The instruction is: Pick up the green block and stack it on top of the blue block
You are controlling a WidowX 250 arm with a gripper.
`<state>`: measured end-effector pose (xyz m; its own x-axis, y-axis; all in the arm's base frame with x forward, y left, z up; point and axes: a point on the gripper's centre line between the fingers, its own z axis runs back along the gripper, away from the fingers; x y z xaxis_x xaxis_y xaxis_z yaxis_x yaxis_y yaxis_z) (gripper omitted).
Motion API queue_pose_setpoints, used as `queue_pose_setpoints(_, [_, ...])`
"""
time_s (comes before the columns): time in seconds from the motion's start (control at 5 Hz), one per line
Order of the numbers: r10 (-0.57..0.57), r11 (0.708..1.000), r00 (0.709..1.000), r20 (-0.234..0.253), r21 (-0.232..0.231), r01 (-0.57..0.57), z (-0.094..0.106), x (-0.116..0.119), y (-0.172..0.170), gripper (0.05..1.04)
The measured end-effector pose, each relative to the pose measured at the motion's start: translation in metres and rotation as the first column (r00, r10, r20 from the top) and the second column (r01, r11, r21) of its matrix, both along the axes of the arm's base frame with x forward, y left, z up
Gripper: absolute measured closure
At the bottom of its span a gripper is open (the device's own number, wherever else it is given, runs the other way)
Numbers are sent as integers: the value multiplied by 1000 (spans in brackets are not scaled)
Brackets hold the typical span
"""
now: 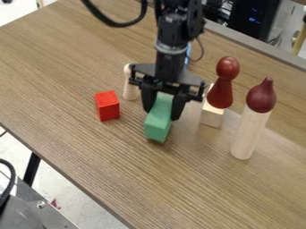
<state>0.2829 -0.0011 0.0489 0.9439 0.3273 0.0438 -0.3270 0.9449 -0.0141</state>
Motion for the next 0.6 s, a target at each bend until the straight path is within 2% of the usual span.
queue_pose_setpoints(0.4, [46,998,998,36,-31,-45,17,37,3,523])
queue_pose_setpoints(0.6, [62,998,996,59,-28,-61,27,59,7,523])
